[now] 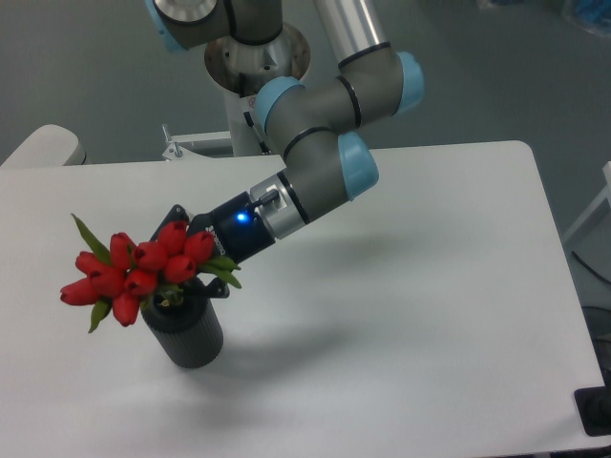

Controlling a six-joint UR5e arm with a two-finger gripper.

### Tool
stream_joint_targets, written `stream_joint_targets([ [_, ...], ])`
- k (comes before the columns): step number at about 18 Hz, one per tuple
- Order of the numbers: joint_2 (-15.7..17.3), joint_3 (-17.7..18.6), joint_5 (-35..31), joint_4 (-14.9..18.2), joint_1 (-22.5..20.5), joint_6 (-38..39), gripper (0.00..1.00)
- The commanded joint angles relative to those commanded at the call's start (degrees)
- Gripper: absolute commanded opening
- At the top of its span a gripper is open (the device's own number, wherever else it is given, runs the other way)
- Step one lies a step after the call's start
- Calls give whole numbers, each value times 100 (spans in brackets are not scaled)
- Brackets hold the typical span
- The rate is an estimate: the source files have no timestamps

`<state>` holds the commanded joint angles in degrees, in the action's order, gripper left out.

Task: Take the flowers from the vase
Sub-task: 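Lift the gripped tulips up out of the grey vase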

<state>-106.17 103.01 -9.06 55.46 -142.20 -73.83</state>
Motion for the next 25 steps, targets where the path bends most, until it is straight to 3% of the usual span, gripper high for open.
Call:
stream_joint_targets([
  [7,132,-149,633,9,-308,632,27],
  [14,44,-870,712,18,-501,1854,27],
  [22,-9,-958,950,9,-791,1970,26],
  [25,-175,-1264,828,-70,-906,1961,26],
])
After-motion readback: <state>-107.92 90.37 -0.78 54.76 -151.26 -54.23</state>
